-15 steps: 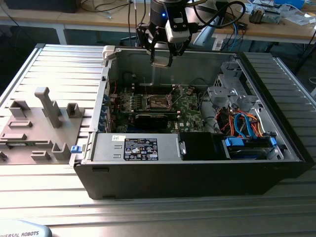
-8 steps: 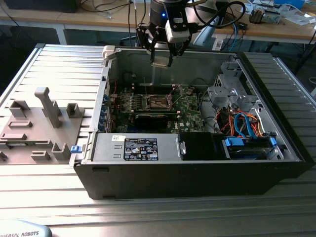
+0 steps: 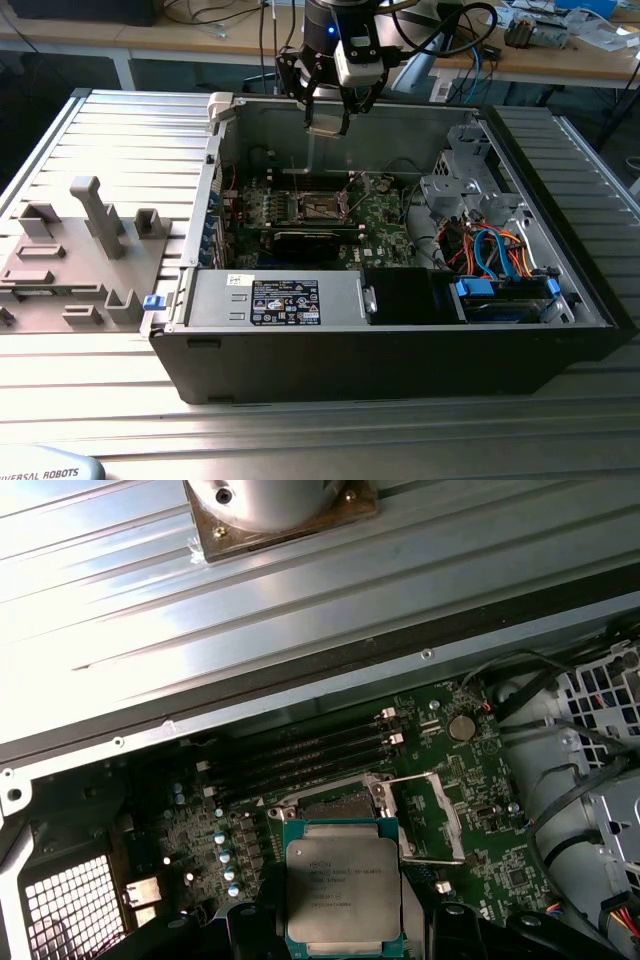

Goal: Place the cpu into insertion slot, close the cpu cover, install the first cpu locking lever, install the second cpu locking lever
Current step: 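Place the cpu into insertion slot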

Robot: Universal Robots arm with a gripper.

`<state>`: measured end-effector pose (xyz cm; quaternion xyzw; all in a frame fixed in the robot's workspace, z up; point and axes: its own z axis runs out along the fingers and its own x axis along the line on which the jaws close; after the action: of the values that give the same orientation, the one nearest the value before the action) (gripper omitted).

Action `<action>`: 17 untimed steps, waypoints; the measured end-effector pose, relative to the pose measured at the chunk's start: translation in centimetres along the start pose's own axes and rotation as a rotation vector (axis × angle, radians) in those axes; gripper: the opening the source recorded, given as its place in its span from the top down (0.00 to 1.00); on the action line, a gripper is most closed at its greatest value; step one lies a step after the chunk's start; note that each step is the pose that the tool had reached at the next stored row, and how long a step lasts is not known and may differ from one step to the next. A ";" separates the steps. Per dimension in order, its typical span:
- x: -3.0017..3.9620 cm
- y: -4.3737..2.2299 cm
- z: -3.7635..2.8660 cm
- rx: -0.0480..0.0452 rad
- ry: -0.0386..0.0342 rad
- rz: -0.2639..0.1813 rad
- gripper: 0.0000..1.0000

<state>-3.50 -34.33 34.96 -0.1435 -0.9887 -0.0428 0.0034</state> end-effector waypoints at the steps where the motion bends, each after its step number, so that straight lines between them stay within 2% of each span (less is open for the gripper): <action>1: 0.00 0.00 0.00 0.0000 0.0000 0.000 0.46; 17: 0.00 0.00 0.01 -0.0001 -0.0007 0.009 0.46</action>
<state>-3.50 -34.33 34.95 -0.1480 -0.9881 -0.0428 0.0032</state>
